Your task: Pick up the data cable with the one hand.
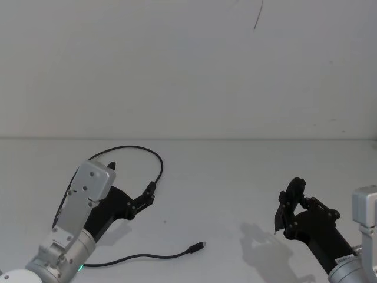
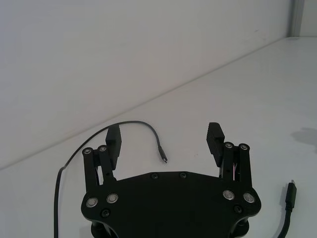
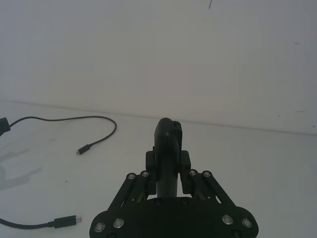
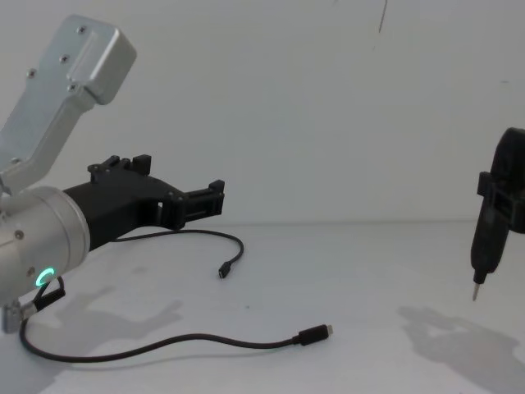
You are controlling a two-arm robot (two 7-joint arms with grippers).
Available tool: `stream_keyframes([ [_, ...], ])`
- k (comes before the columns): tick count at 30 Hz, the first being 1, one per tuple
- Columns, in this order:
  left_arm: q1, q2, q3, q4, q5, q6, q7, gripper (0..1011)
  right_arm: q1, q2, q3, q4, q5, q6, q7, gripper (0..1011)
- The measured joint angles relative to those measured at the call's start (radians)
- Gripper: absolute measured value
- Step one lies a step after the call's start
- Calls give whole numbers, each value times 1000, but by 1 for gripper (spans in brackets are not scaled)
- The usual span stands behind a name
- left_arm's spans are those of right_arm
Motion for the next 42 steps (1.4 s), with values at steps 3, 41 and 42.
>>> stream_keyframes([
  [3,0,0,0,0,0,0,0,1001,0,0,0,0,0,0,0,263],
  [41,-26,97,-5,9,-85,11,-248,1001,0,0,0,0,0,0,0,263],
  [42,-32,109,-5,12,-94,13,-277,1001,0,0,0,0,0,0,0,263],
])
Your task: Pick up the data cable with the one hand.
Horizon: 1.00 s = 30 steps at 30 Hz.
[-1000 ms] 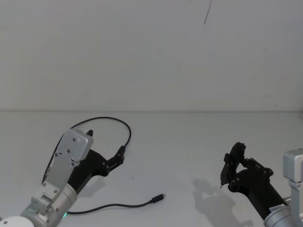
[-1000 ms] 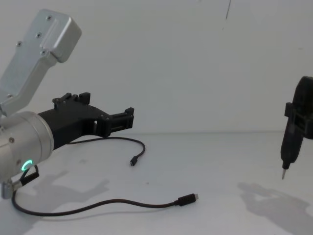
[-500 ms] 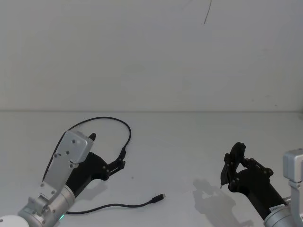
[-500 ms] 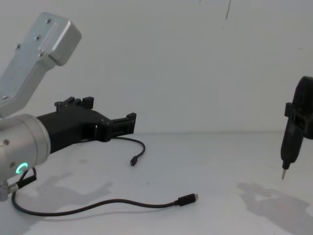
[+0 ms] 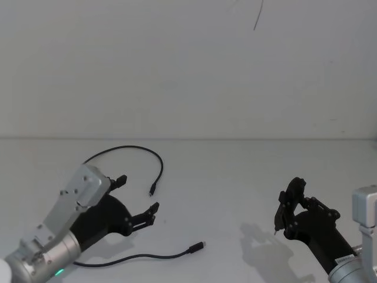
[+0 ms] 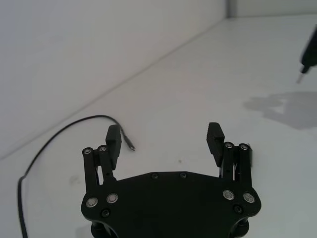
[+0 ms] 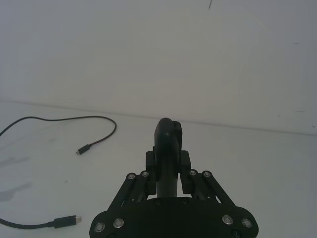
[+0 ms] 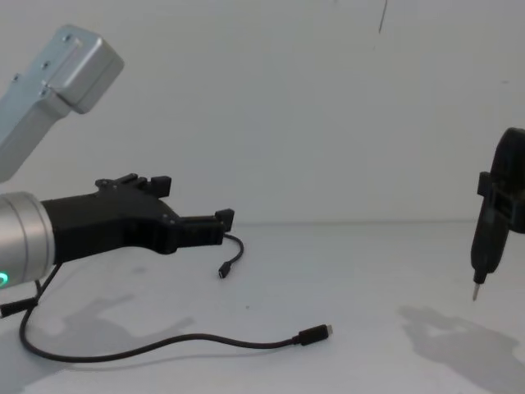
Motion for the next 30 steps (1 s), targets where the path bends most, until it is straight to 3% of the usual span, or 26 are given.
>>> stream_keyframes([
  [5,-23,32,0,18,-27,5,-89,1001,0,0,0,0,0,0,0,263],
  [8,-51,58,4,42,-49,13,-172,1001,0,0,0,0,0,0,0,263],
  [9,-51,58,4,42,-49,13,-172,1001,0,0,0,0,0,0,0,263],
  [15,-129,107,27,121,-83,34,-346,1001,0,0,0,0,0,0,0,263],
  [22,-224,137,64,228,-94,48,-503,1001,0,0,0,0,0,0,0,263],
  [30,-295,149,98,307,-98,49,-622,1001,0,0,0,0,0,0,0,263],
])
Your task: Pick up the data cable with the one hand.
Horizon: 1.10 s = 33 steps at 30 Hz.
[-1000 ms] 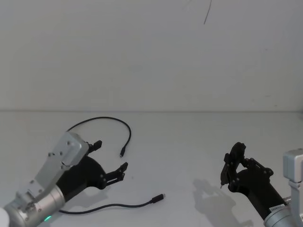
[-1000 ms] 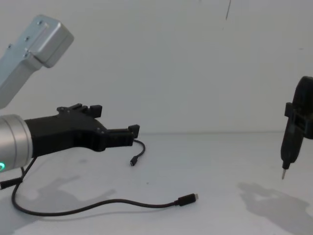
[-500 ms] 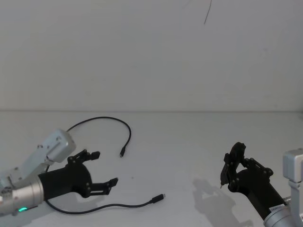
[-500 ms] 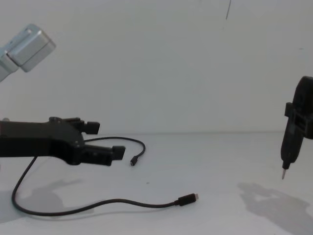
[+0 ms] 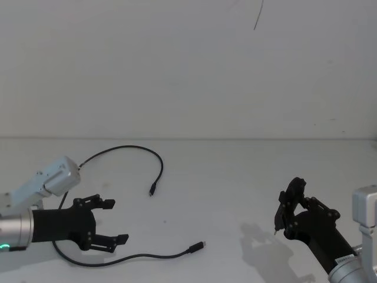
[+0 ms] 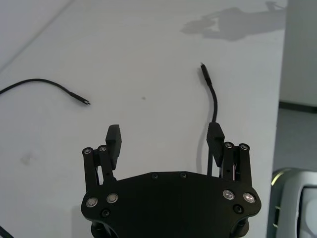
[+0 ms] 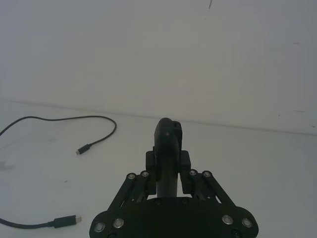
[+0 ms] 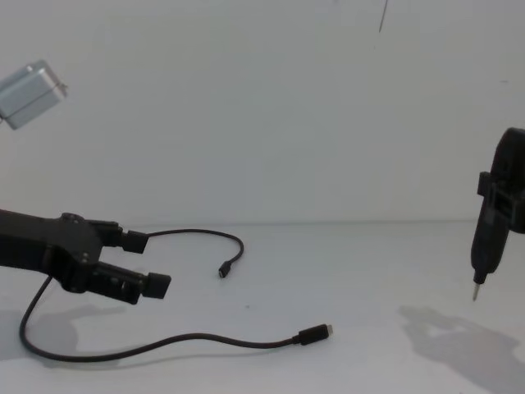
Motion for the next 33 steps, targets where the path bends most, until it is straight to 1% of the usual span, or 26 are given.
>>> stream_keyframes([
  [4,-32,2,18,28,-1,-7,-49,1001,0,0,0,0,0,0,0,263],
  [10,-67,2,39,48,-1,-19,-100,1001,0,0,0,0,0,0,0,263],
  [13,-76,2,48,53,2,-23,-113,1001,0,0,0,0,0,0,0,263],
  [17,-95,2,68,65,17,-32,-135,1000,0,0,0,0,0,0,0,263],
  [22,-109,-3,88,78,36,-39,-141,1001,0,0,0,0,0,0,0,263],
  [26,-115,-11,103,86,51,-42,-134,1001,0,0,0,0,0,0,0,263],
  [33,-115,-24,115,90,59,-33,-113,1001,0,0,0,0,0,0,0,263],
])
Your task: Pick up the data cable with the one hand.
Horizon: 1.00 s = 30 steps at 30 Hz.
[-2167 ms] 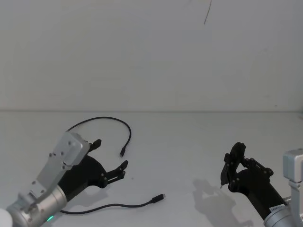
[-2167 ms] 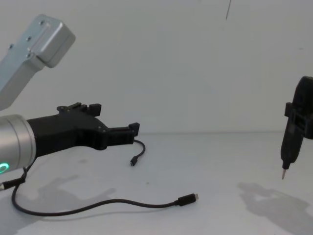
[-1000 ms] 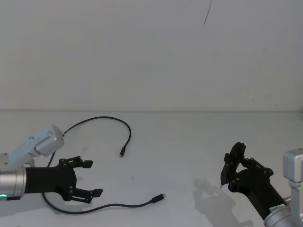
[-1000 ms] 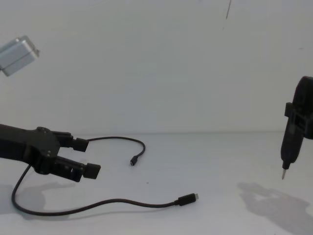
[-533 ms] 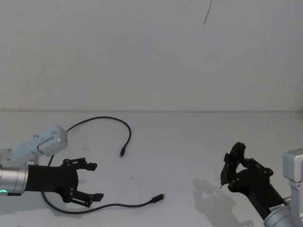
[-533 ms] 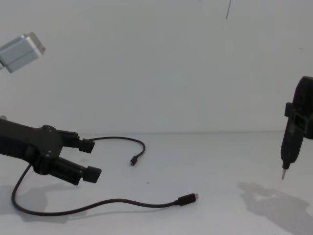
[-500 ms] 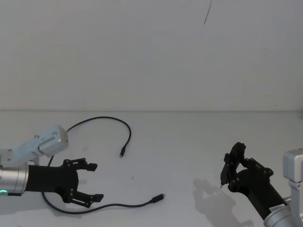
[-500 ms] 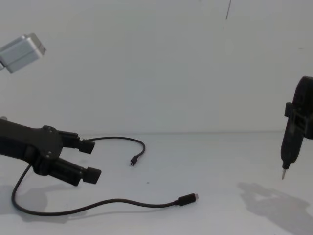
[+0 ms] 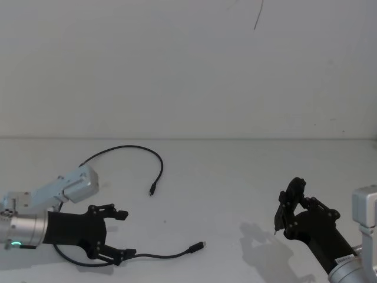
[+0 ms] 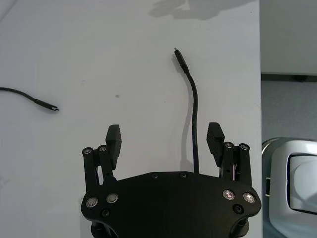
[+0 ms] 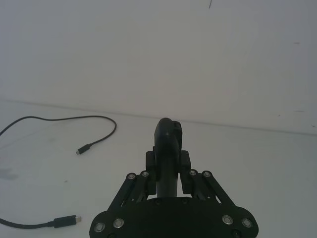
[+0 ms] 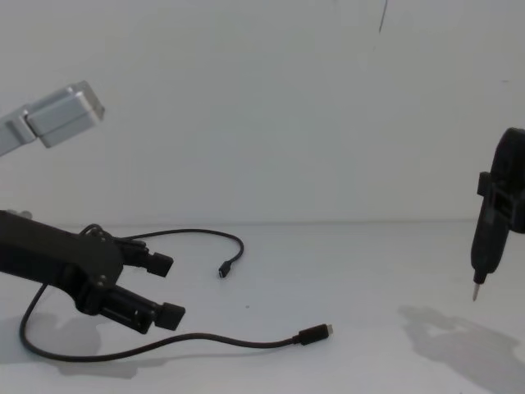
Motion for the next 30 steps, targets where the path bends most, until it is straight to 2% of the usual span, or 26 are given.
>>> stream_keyframes([
  [7,1,-16,6,1,-16,41,11,1001,0,0,0,0,0,0,0,263],
  [19,-2,-44,13,12,-63,144,25,1001,0,0,0,0,0,0,0,263],
  [30,-27,-53,49,29,-50,167,17,1001,0,0,0,0,0,0,0,263],
])
